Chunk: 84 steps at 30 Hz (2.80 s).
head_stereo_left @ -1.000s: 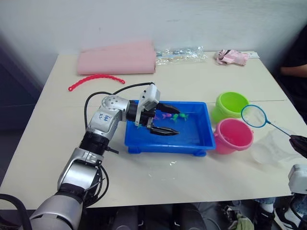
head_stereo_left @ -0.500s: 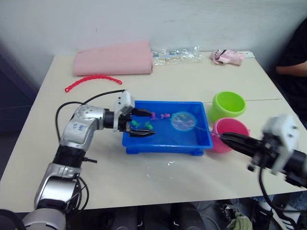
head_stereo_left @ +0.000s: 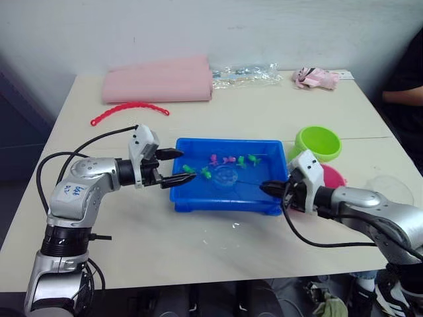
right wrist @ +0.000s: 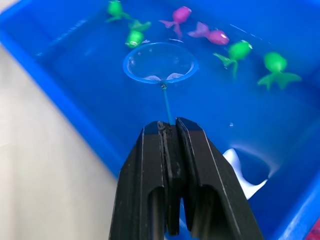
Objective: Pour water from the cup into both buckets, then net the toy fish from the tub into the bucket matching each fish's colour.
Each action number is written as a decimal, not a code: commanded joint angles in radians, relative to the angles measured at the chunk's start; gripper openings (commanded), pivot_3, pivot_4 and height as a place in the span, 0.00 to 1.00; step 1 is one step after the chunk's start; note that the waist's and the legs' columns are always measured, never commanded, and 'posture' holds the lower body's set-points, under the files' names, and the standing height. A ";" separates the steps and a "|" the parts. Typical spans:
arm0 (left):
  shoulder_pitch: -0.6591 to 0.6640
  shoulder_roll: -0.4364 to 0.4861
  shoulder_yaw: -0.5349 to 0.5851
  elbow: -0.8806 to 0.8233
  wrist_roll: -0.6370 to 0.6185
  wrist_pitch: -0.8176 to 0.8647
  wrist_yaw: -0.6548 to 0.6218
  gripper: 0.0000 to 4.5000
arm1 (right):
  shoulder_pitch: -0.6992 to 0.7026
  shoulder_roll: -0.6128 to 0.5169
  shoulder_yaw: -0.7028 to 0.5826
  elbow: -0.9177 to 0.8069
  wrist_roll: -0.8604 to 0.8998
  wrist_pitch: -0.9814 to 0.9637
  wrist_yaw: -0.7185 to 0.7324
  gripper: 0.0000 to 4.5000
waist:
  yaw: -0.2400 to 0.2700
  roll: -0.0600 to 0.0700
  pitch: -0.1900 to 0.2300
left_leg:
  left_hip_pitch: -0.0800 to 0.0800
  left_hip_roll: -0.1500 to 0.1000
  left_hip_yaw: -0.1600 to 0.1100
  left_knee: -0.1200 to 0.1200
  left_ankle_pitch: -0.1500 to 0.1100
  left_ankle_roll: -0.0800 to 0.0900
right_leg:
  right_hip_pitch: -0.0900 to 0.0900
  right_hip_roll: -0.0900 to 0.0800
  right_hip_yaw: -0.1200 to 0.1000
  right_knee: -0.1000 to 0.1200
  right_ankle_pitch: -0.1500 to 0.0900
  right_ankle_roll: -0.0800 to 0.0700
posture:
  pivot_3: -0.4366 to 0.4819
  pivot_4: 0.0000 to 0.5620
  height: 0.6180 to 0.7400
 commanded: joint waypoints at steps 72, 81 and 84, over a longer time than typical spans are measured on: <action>-0.329 -0.276 -0.252 0.412 0.077 -0.364 -0.262 0.99 | 1.044 -0.117 -1.092 -0.240 -1.144 -1.204 0.252 0.00 | 0.023 -0.002 -0.001 | 0.001 0.001 0.008 -0.001 -0.002 0.001 | -0.004 0.002 0.008 -0.005 0.001 0.002 | 0.48 0.27 0.98; -0.311 -0.263 -0.240 0.381 0.074 -0.349 -0.241 0.99 | 0.927 -0.131 -1.083 -0.160 -1.130 -1.282 0.290 0.00 | 0.024 -0.002 -0.001 | 0.002 0.000 0.008 0.000 -0.001 0.001 | -0.003 0.001 0.008 -0.005 0.001 0.002 | 0.48 0.27 0.98; -0.298 -0.241 -0.233 0.377 0.080 -0.347 -0.236 0.99 | 0.838 -0.071 -1.018 -0.229 -0.841 -0.984 0.332 0.00 | 0.022 -0.002 -0.001 | 0.002 0.001 0.006 0.000 -0.001 0.001 | -0.002 0.001 0.007 -0.005 0.001 0.002 | 0.48 0.27 0.98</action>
